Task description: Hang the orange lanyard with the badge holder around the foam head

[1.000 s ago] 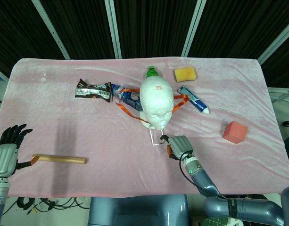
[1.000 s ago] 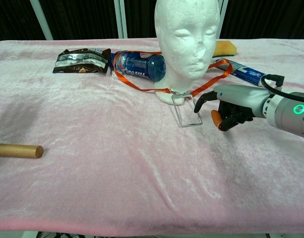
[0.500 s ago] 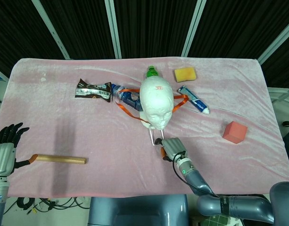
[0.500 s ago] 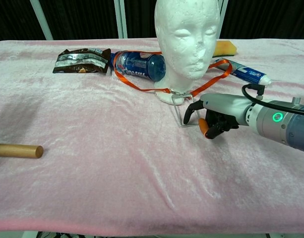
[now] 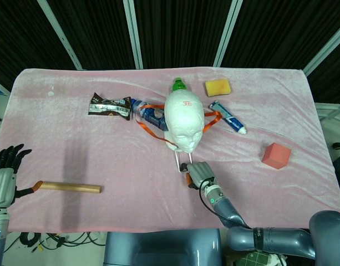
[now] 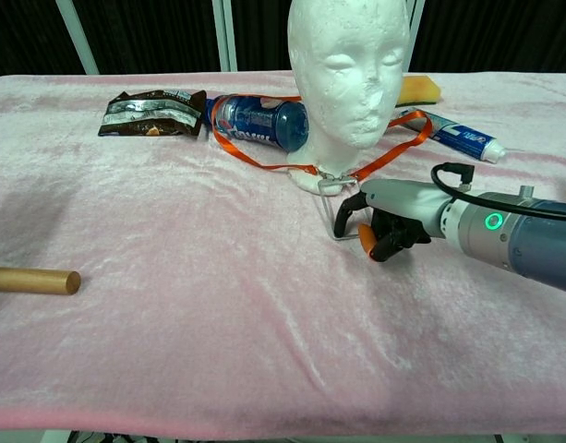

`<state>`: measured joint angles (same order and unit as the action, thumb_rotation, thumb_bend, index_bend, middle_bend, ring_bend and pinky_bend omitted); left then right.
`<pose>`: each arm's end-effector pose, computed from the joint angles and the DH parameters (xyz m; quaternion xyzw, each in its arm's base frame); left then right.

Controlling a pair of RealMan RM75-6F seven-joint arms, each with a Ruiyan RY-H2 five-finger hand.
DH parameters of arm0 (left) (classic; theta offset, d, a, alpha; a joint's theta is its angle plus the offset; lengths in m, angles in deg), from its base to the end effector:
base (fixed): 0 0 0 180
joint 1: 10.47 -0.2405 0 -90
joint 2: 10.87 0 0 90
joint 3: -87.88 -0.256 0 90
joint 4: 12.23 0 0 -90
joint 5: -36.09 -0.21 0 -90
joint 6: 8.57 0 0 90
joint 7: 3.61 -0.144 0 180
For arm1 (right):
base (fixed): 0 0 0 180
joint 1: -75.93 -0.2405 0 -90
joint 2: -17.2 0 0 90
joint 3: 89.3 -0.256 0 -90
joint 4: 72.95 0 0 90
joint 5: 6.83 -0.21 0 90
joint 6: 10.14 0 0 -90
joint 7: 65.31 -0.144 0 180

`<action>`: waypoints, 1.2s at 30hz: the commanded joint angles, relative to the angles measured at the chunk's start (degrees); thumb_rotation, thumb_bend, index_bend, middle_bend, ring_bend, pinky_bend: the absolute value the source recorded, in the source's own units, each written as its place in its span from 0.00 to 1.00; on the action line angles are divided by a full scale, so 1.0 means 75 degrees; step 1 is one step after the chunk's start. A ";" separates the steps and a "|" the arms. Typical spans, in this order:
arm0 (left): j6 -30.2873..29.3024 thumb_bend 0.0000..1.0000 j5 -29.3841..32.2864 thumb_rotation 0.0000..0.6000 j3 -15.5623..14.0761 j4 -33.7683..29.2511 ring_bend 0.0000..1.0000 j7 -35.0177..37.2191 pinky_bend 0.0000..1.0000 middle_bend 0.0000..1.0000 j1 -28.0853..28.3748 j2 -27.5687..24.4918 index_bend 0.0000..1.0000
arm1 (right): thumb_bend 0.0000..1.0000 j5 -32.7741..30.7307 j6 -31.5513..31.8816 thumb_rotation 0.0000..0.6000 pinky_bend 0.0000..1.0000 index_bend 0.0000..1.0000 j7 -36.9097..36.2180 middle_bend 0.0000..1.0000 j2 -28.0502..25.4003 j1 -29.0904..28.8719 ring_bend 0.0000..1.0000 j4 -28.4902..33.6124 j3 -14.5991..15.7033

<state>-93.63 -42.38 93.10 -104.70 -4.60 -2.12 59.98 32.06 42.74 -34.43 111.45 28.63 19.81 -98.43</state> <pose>-0.3019 0.2063 0.1326 -0.5403 -0.4226 -0.4239 0.5914 -0.1221 -0.3077 -0.0689 0.7352 -0.5033 0.2857 0.3530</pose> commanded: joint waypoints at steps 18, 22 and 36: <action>-0.0049 0.15 0.0053 1.00 0.0134 -0.0051 0.00 -0.0033 0.00 0.09 -0.0089 0.0017 0.19 | 0.84 0.0487 0.0276 1.00 0.88 0.58 -0.0240 0.97 -0.0745 0.0379 0.95 0.1018 0.0660; -0.0014 0.15 0.0052 1.00 0.0127 -0.0065 0.00 -0.0108 0.00 0.09 -0.0089 0.0034 0.19 | 0.79 0.0705 0.0259 1.00 0.88 0.51 -0.0332 0.96 -0.0834 0.0526 0.94 0.1128 0.0929; 0.0037 0.15 0.0099 1.00 0.0174 -0.0034 0.00 -0.0215 0.00 0.09 -0.0101 0.0072 0.19 | 0.20 0.1001 0.0299 1.00 0.87 0.00 -0.1235 0.88 -0.1384 0.0632 0.89 0.1395 0.0324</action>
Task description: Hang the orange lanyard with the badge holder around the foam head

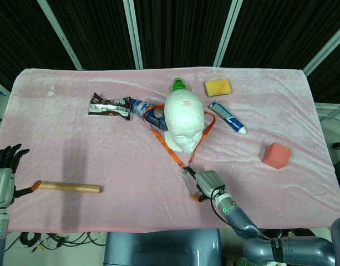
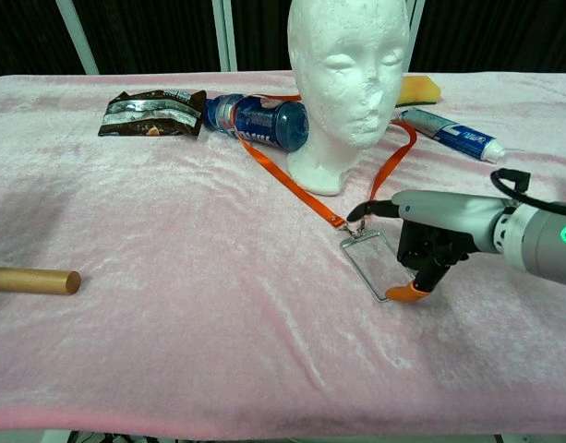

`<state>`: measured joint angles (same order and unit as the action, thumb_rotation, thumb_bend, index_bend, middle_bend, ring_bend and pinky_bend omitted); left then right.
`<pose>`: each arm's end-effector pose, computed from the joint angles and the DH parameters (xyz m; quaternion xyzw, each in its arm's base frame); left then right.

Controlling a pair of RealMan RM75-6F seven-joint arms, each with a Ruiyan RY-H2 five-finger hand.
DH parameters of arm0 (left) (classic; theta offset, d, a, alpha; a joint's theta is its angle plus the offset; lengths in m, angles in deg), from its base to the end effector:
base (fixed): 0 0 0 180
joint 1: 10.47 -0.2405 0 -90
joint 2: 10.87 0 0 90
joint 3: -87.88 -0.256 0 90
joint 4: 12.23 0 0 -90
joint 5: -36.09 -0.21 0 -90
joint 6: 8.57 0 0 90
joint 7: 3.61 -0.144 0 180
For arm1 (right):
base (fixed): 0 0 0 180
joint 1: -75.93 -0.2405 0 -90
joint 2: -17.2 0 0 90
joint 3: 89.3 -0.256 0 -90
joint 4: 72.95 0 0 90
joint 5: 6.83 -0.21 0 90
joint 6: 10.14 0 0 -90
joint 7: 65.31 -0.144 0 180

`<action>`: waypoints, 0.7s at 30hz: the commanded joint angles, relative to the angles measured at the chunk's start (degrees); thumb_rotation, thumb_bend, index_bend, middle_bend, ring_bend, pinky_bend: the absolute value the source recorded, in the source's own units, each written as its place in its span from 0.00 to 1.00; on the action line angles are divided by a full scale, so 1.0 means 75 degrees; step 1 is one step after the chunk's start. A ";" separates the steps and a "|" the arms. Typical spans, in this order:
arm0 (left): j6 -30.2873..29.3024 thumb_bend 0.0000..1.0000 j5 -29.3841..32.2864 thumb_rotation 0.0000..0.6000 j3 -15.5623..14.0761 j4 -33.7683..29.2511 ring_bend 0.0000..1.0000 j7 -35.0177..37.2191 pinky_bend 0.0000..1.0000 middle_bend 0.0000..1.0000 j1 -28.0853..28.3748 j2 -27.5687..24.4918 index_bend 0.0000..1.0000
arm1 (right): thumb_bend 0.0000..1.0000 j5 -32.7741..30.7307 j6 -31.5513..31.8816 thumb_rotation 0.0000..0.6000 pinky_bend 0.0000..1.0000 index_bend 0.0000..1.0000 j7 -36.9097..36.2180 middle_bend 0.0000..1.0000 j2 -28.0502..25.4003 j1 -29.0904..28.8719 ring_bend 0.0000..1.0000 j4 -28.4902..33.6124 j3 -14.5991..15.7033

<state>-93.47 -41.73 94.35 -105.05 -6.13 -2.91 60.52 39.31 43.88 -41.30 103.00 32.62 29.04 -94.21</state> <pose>-0.3024 0.2061 0.1324 -0.5325 -0.4223 -0.4199 0.6015 -0.1392 -0.2821 -0.0353 0.7322 -0.5165 0.2978 0.3293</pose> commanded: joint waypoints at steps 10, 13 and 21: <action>0.0123 0.15 -0.0108 1.00 -0.0091 -0.0066 0.00 -0.0100 0.00 0.09 0.0013 -0.0056 0.19 | 0.25 -0.0269 0.0446 1.00 0.64 0.05 -0.1270 0.50 -0.2994 0.1067 0.59 0.0986 -0.0227; 0.0150 0.15 -0.0221 1.00 -0.0201 -0.0180 0.00 -0.0177 0.00 0.09 -0.0011 -0.0126 0.19 | 0.26 -0.0343 0.0605 1.00 0.50 0.06 -0.1325 0.35 -0.3643 0.1442 0.45 0.0942 0.0054; 0.0109 0.15 -0.0413 1.00 -0.0403 -0.0446 0.00 -0.0247 0.00 0.09 -0.0136 -0.0412 0.19 | 0.26 0.2558 0.3348 1.00 0.34 0.06 -0.2935 0.19 -0.3216 0.3411 0.31 -0.0349 0.0716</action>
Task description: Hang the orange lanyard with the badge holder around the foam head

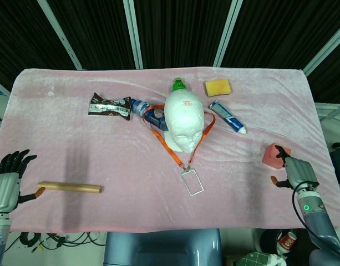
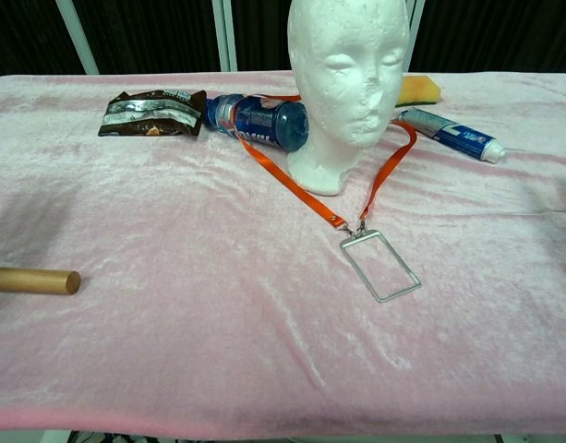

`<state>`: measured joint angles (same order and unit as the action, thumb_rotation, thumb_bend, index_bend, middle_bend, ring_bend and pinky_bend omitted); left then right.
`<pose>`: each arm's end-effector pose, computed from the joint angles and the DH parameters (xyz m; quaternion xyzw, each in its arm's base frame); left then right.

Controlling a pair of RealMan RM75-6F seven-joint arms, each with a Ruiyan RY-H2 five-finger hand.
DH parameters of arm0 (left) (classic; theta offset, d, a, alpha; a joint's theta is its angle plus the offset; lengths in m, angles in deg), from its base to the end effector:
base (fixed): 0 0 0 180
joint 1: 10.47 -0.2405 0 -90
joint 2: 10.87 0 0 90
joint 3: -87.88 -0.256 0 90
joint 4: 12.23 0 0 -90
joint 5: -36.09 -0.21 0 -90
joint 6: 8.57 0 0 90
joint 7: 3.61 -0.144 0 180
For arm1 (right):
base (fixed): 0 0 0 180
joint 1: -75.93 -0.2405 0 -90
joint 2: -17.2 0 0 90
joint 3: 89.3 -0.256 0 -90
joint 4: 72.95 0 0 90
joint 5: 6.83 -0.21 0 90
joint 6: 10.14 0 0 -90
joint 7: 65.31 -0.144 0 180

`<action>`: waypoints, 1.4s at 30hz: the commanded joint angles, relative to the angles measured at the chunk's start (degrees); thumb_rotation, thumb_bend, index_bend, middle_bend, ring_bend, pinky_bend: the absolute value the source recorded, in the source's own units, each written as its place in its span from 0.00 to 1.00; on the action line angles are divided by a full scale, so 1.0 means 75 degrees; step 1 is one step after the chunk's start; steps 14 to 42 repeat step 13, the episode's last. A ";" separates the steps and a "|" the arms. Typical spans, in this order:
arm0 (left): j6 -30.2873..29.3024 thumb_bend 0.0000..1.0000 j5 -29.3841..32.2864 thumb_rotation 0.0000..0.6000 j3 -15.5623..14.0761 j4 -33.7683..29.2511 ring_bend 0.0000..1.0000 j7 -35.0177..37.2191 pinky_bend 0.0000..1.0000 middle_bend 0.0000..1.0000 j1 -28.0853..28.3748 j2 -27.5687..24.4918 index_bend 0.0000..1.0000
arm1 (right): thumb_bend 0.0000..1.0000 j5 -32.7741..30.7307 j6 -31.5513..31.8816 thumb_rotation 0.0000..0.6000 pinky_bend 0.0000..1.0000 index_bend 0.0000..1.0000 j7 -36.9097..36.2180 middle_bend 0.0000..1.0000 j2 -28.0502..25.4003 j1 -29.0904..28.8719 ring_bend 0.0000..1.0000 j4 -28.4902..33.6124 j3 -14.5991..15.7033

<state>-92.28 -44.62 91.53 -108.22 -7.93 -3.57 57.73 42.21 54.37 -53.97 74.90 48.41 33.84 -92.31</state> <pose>-0.2962 0.1924 0.1312 -0.5683 -0.4235 -0.3979 0.5825 -0.2744 -0.2704 0.1427 0.5817 -0.5238 0.2769 0.5573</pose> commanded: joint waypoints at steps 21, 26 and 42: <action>0.0184 0.15 0.0056 1.00 -0.0163 -0.0286 0.00 0.0124 0.00 0.09 -0.0120 -0.0385 0.19 | 0.16 0.4302 0.3708 1.00 0.27 0.06 -0.1696 0.11 0.2120 0.2490 0.24 -0.3637 0.0773; 0.0184 0.15 0.0056 1.00 -0.0163 -0.0286 0.00 0.0124 0.00 0.09 -0.0120 -0.0385 0.19 | 0.16 0.4302 0.3708 1.00 0.27 0.06 -0.1696 0.11 0.2120 0.2490 0.24 -0.3637 0.0773; 0.0184 0.15 0.0056 1.00 -0.0163 -0.0286 0.00 0.0124 0.00 0.09 -0.0120 -0.0385 0.19 | 0.16 0.4302 0.3708 1.00 0.27 0.06 -0.1696 0.11 0.2120 0.2490 0.24 -0.3637 0.0773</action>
